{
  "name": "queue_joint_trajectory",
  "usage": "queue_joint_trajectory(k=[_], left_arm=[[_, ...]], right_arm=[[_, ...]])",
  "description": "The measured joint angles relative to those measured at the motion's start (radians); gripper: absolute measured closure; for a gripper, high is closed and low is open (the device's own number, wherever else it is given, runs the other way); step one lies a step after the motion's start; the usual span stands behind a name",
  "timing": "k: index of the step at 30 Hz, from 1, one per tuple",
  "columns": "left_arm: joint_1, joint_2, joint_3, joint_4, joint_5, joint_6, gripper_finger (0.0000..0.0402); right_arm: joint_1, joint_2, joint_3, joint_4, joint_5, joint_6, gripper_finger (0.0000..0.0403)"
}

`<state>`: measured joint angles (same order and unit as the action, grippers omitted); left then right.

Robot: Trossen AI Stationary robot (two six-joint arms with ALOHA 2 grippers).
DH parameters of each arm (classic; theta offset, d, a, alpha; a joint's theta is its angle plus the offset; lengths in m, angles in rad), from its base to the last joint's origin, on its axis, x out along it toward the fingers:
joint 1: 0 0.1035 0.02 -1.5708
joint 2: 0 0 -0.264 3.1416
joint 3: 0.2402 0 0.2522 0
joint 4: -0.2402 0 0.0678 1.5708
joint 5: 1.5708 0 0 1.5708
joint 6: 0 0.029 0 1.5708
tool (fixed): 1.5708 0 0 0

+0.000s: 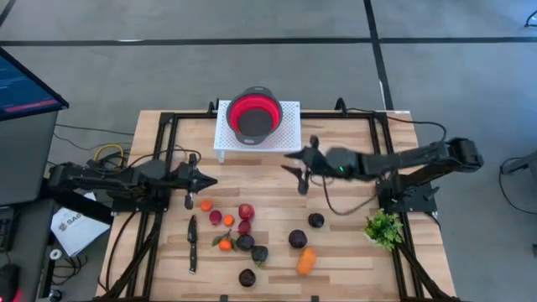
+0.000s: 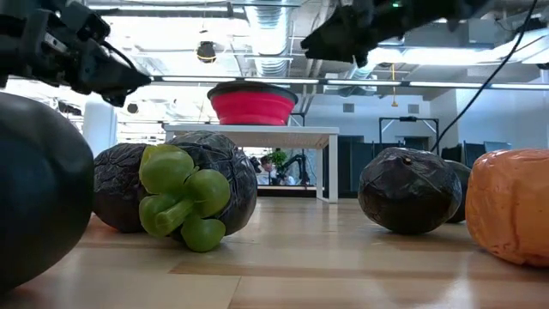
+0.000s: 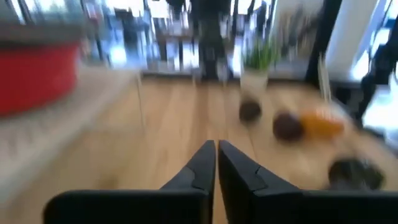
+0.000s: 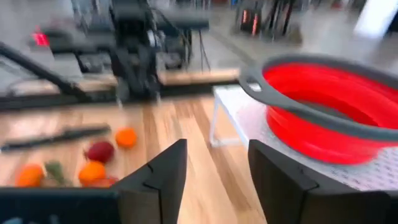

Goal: Pick & Place Fruit
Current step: Put the orange into the red strainer bowl

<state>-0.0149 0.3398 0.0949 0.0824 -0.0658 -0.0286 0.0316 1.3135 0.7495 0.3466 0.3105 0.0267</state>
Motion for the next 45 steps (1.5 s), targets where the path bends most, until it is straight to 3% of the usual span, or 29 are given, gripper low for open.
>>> queue_joint_trajectory(k=[4, 14, 19, 25, 39, 45], left_arm=[[-0.043, 0.140, 0.127, -0.304, -0.002, -0.008, 0.0331], [-0.150, 0.531, 0.161, -0.341, 0.027, -0.237, 0.0164], [-0.156, 0.640, 0.161, -0.345, 0.016, -0.350, 0.0117], [-0.156, 0.683, 0.164, -0.338, 0.004, -0.407, 0.0122], [-0.220, 0.679, 0.165, -0.396, -0.050, -0.531, 0.0215], [-0.223, 0.679, 0.165, -0.397, -0.055, -0.530, 0.0226]], right_arm=[[0.085, 0.055, -0.114, 0.249, 0.114, 0.004, 0.0257], [0.089, 0.199, -0.121, 0.404, 0.146, 0.000, 0.0286], [0.082, 0.213, -0.121, 0.403, 0.145, 0.008, 0.0285], [0.078, 0.208, -0.121, 0.405, 0.143, 0.008, 0.0285], [0.057, 0.208, -0.121, 0.402, 0.143, 0.026, 0.0285], [0.059, 0.208, -0.121, 0.402, 0.143, 0.026, 0.0285]])
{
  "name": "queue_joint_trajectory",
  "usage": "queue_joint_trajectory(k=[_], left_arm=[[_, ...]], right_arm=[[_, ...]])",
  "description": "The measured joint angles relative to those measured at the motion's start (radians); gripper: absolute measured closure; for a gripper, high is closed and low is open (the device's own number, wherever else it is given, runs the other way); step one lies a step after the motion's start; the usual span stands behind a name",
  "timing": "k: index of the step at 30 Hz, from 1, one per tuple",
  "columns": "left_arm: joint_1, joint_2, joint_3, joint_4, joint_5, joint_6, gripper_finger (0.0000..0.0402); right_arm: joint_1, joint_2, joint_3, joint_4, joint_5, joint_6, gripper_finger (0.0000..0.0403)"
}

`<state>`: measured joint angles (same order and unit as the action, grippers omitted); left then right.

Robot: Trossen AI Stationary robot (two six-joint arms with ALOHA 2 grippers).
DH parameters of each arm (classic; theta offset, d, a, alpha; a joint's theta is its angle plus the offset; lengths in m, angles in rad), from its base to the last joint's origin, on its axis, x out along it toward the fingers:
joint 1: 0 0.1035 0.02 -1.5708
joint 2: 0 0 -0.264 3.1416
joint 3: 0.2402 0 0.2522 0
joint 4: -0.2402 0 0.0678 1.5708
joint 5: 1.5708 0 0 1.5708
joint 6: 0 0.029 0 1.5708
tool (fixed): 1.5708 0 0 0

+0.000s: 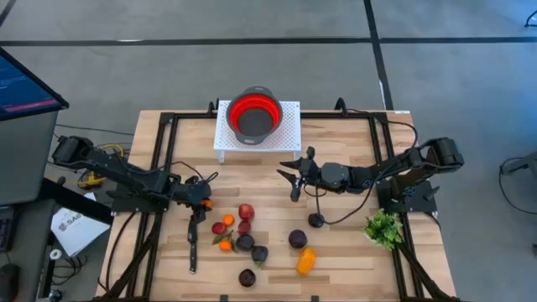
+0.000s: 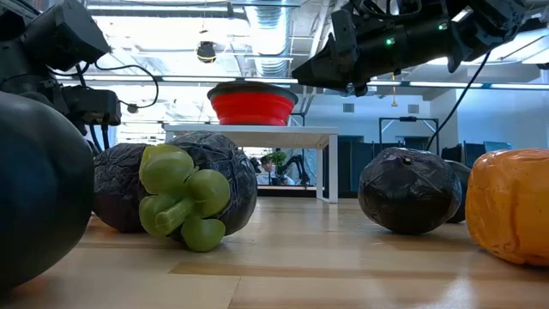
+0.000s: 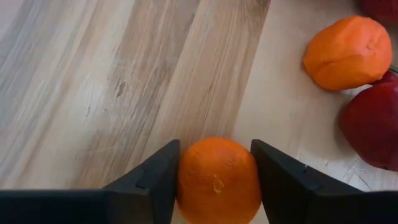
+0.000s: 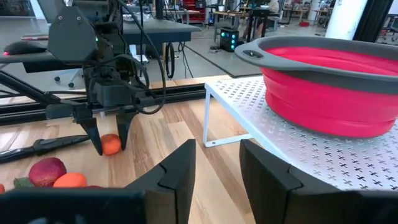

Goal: Pick & Place Fruit
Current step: Put the orange into the red strainer bowl

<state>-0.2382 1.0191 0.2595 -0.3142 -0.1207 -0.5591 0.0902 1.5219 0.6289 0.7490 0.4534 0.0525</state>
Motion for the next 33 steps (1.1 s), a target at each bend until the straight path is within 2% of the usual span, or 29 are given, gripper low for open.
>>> queue_joint_trajectory(k=[5, 11, 14, 16, 21, 24, 28, 30, 33], left_arm=[[0.000, 0.005, 0.055, 0.030, -0.027, 0.083, 0.0225], [0.044, 0.008, 0.141, 0.376, -0.088, 0.340, 0.0225], [0.113, 0.040, 0.209, 0.560, -0.104, 0.493, 0.0225], [0.169, 0.085, 0.282, 0.599, -0.106, 0.594, 0.0225], [0.332, 0.235, 0.558, 0.588, -0.036, 0.804, 0.0225], [0.438, 0.333, 0.735, 0.493, -0.043, 0.867, 0.0225], [0.587, 0.455, 0.947, 0.268, -0.058, 0.867, 0.0225], [0.653, 0.514, 1.006, 0.169, -0.058, 0.864, 0.0225], [0.731, 0.583, 1.046, 0.111, -0.058, 0.863, 0.0225]], right_arm=[[0.000, 0.000, 0.000, 0.000, 0.000, 0.000, 0.0285], [0.000, 0.004, 0.000, -0.002, -0.002, 0.000, 0.0285], [0.007, 0.004, 0.000, 0.000, -0.002, 0.011, 0.0285], [0.015, 0.004, 0.000, 0.000, -0.002, 0.025, 0.0285], [0.052, 0.004, 0.000, 0.029, -0.002, 0.035, 0.0285], [0.079, 0.004, 0.000, 0.058, -0.002, 0.035, 0.0285], [0.108, 0.004, 0.000, 0.080, -0.002, 0.035, 0.0285], [0.117, 0.004, 0.000, 0.079, -0.002, 0.035, 0.0285], [0.122, 0.004, 0.000, 0.079, -0.002, 0.035, 0.0285]])
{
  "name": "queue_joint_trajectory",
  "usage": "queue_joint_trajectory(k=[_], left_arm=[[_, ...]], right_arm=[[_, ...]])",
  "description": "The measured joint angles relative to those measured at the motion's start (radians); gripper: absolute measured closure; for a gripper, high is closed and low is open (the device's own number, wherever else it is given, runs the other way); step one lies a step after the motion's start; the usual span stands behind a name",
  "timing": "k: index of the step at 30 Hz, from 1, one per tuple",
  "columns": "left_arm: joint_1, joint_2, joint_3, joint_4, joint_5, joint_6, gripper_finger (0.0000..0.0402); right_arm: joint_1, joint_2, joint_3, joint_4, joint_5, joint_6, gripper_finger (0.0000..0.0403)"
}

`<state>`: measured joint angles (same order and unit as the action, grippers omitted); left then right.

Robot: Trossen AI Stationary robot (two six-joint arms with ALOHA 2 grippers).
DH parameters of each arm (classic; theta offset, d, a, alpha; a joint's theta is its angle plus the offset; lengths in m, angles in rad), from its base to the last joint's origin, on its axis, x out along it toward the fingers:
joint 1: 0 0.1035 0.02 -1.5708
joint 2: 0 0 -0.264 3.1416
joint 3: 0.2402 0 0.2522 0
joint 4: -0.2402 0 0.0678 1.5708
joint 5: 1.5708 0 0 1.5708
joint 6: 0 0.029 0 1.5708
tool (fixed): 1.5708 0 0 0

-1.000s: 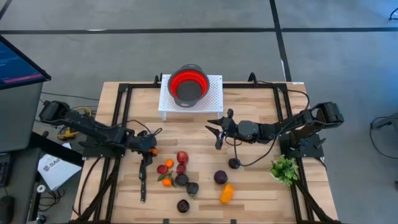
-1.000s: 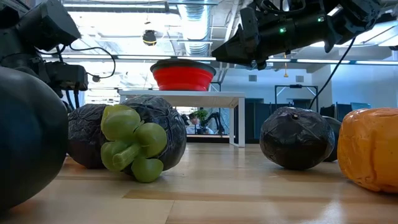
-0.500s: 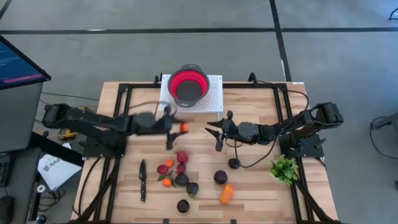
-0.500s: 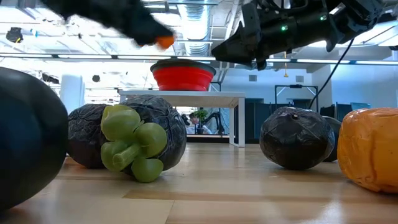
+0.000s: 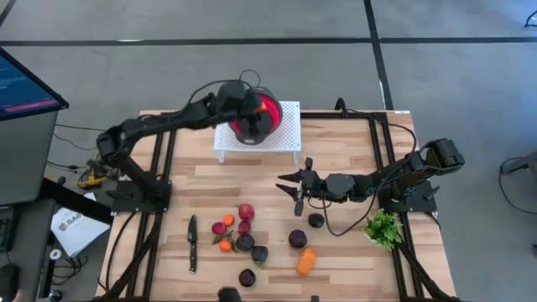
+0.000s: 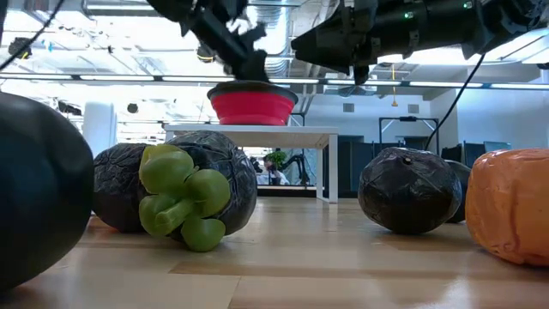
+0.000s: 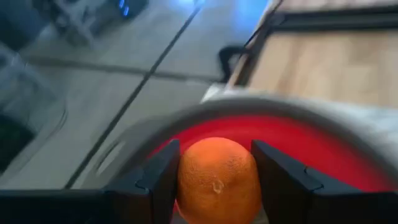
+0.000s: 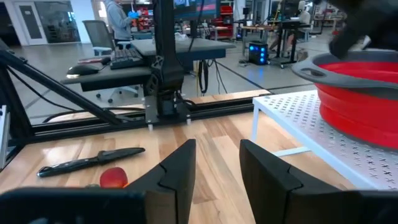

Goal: Pick & Place Fruit
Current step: Put the orange into the red strainer bowl, then put the plum into the red strainer bowl

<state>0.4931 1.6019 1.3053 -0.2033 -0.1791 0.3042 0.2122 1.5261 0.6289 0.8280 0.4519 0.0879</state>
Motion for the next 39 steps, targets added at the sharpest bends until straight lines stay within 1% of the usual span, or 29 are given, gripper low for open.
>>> queue_joint_trajectory(k=[2, 5, 9, 15, 21, 25, 27, 30, 32, 34, 37, 39], left_arm=[[0.035, 0.029, 0.002, -0.003, 0.006, -0.001, 0.0225], [0.074, 0.060, 0.002, -0.031, 0.071, -0.001, 0.0224], [0.091, 0.070, 0.002, -0.042, 0.120, -0.008, 0.0219], [0.091, 0.070, 0.002, -0.060, 0.124, -0.015, 0.0190], [0.091, 0.070, 0.002, -0.059, 0.123, -0.017, 0.0153], [0.091, 0.069, 0.002, -0.058, 0.123, -0.017, 0.0135], [0.090, 0.046, 0.001, -0.067, 0.122, -0.016, 0.0131], [0.080, -0.028, 0.002, -0.059, 0.123, -0.016, 0.0133], [0.069, -0.090, 0.002, -0.069, 0.123, -0.017, 0.0137], [0.051, -0.163, -0.005, -0.071, 0.123, -0.018, 0.0141], [0.021, -0.282, -0.037, -0.064, 0.142, -0.023, 0.0148], [0.001, -0.354, -0.082, -0.062, 0.186, -0.024, 0.0153]], right_arm=[[0.000, 0.000, 0.000, -0.001, 0.000, 0.000, 0.0285], [0.000, 0.000, 0.000, -0.002, 0.002, 0.000, 0.0285], [-0.006, 0.000, 0.000, -0.003, 0.002, 0.000, 0.0285], [-0.013, 0.000, 0.000, -0.004, 0.002, 0.000, 0.0285], [-0.014, 0.000, 0.000, -0.005, 0.001, -0.002, 0.0285], [-0.018, 0.000, 0.000, -0.004, -0.002, -0.024, 0.0285], [-0.029, 0.000, 0.000, 0.000, -0.002, -0.032, 0.0285], [-0.045, -0.009, 0.000, -0.016, -0.002, -0.032, 0.0285], [-0.053, -0.042, 0.005, -0.067, -0.002, -0.018, 0.0285], [-0.058, -0.100, 0.030, -0.191, -0.003, 0.024, 0.0284], [-0.058, -0.184, 0.105, -0.491, -0.012, 0.100, 0.0282], [-0.058, -0.216, 0.166, -0.718, -0.055, 0.131, 0.0275]])
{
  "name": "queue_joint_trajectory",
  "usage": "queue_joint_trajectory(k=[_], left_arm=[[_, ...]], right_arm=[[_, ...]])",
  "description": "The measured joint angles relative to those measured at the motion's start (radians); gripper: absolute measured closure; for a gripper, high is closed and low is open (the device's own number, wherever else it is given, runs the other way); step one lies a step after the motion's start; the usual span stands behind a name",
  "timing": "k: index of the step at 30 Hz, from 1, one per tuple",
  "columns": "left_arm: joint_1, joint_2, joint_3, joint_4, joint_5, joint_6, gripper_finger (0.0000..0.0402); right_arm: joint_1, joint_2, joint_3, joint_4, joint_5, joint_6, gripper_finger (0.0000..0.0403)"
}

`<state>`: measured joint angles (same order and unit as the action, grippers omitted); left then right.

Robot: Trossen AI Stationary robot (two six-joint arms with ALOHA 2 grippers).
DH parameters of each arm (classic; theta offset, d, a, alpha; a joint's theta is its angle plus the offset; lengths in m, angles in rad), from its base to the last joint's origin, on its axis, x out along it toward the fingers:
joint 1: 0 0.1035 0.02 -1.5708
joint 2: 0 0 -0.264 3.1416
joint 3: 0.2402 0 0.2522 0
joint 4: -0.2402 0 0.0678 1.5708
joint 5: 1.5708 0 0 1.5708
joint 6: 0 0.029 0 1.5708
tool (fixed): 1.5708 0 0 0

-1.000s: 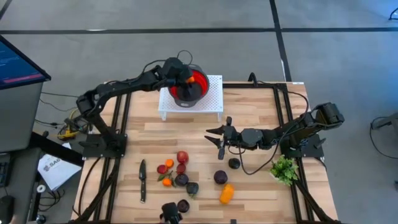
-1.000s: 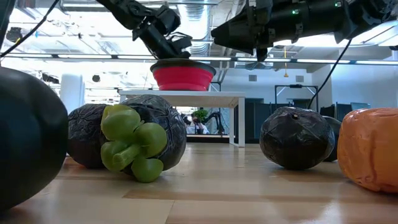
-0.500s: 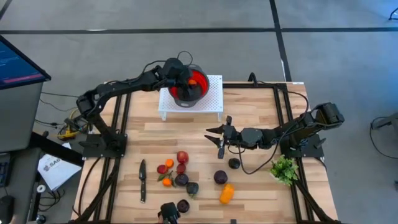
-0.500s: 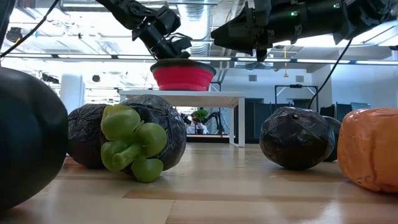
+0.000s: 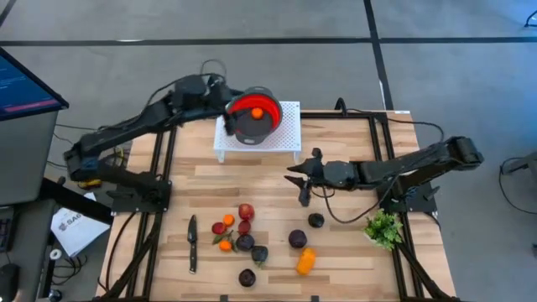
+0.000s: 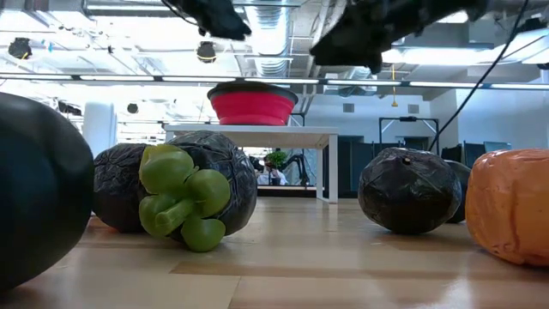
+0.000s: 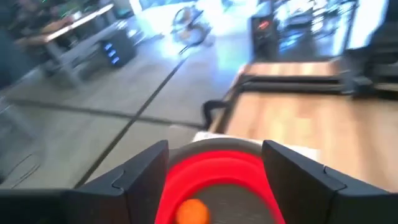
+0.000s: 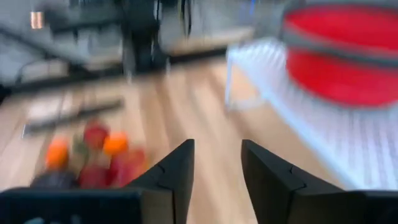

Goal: Pick & Place Fruit
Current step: Put the plum into the red strainer bowl

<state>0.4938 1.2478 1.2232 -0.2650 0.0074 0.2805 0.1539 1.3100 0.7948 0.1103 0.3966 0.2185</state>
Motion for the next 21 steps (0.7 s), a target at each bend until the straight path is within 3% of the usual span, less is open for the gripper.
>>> queue_joint_trajectory(k=[4, 7, 9, 14, 21], left_arm=[[-0.036, -0.128, -0.132, 0.032, 0.094, -0.008, 0.0163], [-0.067, -0.210, -0.258, 0.094, 0.121, -0.050, 0.0171], [-0.092, -0.257, -0.345, 0.137, 0.123, -0.084, 0.0176], [-0.147, -0.349, -0.522, 0.211, 0.123, -0.207, 0.0188], [-0.209, -0.422, -0.686, 0.231, 0.122, -0.411, 0.0200]], right_arm=[[0.001, -0.012, 0.103, -0.363, -0.220, 0.041, 0.0236], [0.016, 0.023, 0.119, -0.541, -0.415, 0.053, 0.0191], [0.044, 0.049, 0.119, -0.606, -0.467, 0.053, 0.0160], [0.131, 0.137, 0.115, -0.678, -0.418, 0.049, 0.0112], [0.203, 0.266, 0.117, -0.702, -0.294, 0.195, 0.0107]])
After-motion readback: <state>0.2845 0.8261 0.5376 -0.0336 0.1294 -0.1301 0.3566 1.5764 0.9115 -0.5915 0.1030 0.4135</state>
